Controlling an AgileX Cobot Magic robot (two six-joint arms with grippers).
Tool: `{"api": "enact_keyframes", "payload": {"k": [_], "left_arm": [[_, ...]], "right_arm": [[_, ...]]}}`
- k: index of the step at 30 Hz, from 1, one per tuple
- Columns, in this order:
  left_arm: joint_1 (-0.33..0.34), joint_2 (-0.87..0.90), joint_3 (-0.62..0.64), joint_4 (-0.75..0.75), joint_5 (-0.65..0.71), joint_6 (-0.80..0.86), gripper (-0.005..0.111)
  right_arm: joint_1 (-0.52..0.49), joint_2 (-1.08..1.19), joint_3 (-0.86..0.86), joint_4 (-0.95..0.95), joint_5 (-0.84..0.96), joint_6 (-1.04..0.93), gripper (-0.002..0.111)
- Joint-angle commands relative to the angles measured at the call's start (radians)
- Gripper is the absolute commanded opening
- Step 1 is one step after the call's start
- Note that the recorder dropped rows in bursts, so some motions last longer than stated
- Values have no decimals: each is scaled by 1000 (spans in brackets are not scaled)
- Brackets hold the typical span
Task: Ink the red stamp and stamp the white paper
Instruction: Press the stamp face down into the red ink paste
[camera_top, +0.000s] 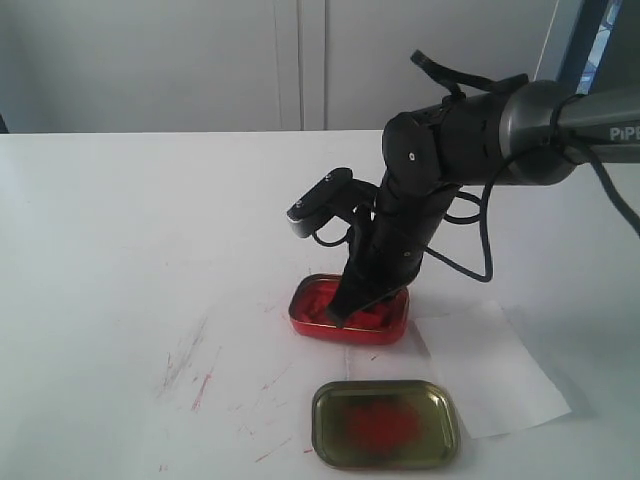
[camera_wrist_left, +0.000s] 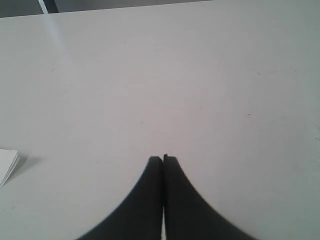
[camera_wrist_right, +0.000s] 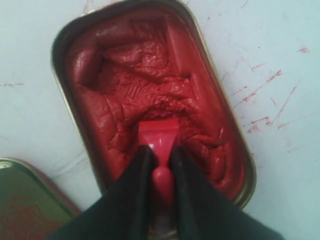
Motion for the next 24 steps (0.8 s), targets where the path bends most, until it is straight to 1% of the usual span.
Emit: {"api": "enact_keyframes", "payload": {"k": [1, 11, 21, 24], "left_arm": [[-1, -3, 4, -9, 3, 0, 0], [-1, -3, 4, -9, 3, 0, 0], [-1, -3, 4, -9, 3, 0, 0], [-1, -3, 4, -9, 3, 0, 0]], "right_arm": [[-6, -15, -9, -8, 26, 7, 0], [-6, -15, -9, -8, 40, 7, 0], [-6, -17, -9, -8, 94, 16, 0], [-6, -29, -9, -6, 110, 66, 0]]}}
